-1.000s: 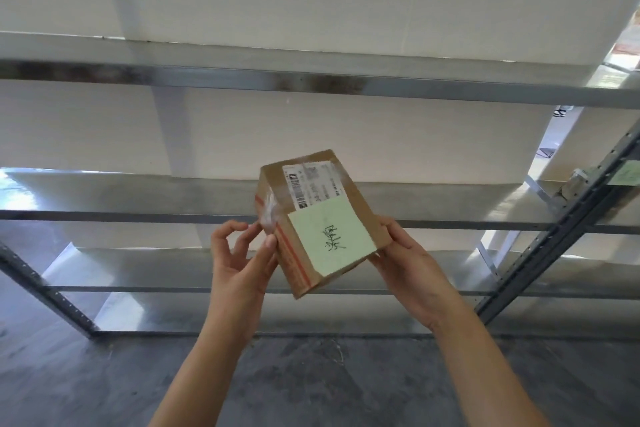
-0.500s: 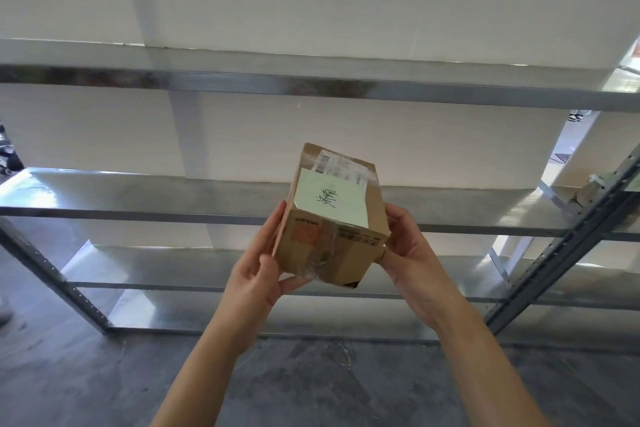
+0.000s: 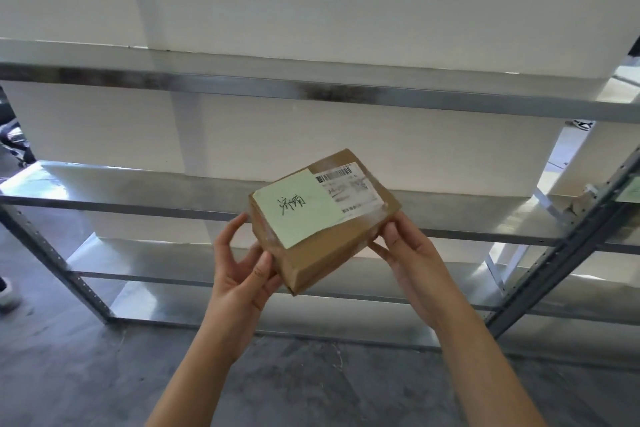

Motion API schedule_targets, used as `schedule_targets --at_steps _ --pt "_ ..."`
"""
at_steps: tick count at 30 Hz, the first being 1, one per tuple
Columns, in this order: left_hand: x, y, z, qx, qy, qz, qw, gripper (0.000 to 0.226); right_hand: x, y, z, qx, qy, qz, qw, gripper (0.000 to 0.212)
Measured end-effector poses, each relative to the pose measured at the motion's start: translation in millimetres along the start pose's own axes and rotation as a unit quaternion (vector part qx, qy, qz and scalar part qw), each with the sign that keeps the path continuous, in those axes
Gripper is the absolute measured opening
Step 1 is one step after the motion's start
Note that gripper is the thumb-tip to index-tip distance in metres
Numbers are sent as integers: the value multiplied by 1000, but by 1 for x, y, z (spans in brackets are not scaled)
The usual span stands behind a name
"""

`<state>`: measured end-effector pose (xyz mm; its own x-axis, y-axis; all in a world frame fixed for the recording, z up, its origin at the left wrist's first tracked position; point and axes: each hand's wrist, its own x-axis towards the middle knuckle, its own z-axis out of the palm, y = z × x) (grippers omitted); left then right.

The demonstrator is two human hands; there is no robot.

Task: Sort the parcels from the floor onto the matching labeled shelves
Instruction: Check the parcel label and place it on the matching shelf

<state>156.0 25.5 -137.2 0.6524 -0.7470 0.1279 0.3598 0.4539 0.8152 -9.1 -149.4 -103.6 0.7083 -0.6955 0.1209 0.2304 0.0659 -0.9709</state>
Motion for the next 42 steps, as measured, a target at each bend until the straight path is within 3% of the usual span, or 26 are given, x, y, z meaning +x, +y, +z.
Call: schedule_targets --at_steps 2,4,6,9,15,18,21,24,29,35,42 --pt "-3 -1 9 -3 25 18 1000 33 -1 -4 -8 29 30 17 999 40" --pt "-6 -4 17 13 28 19 999 27 -4 -6 -14 17 35 20 999 29" --pt "-9 -8 26 27 37 9 999 8 -6 -8 -20 -3 33 27 999 23" --pt "-17 -15 45 50 66 12 997 31 -10 -12 -28 -15 46 31 998 31" --pt "-32 -24 79 74 119 -5 990 27 -16 -7 -30 42 57 7 997 19" --pt "-47 -23 91 195 161 17 967 26 -20 -2 -31 23 59 -12 998 14" --pt "-58 -28 93 255 204 61 943 22 -23 1 -35 -19 41 -10 999 25" --pt "-62 -30 95 231 237 82 940 18 -26 -4 -36 -35 32 4 999 25" --pt "-65 -28 99 179 227 76 954 17 -25 -3 -43 -66 9 10 998 20" --pt "-68 -17 94 180 245 119 945 30 -19 -6 -26 -96 -10 1 995 25" --pt "-86 -1 54 205 286 134 926 25 -13 7 25 -91 -76 39 992 36"
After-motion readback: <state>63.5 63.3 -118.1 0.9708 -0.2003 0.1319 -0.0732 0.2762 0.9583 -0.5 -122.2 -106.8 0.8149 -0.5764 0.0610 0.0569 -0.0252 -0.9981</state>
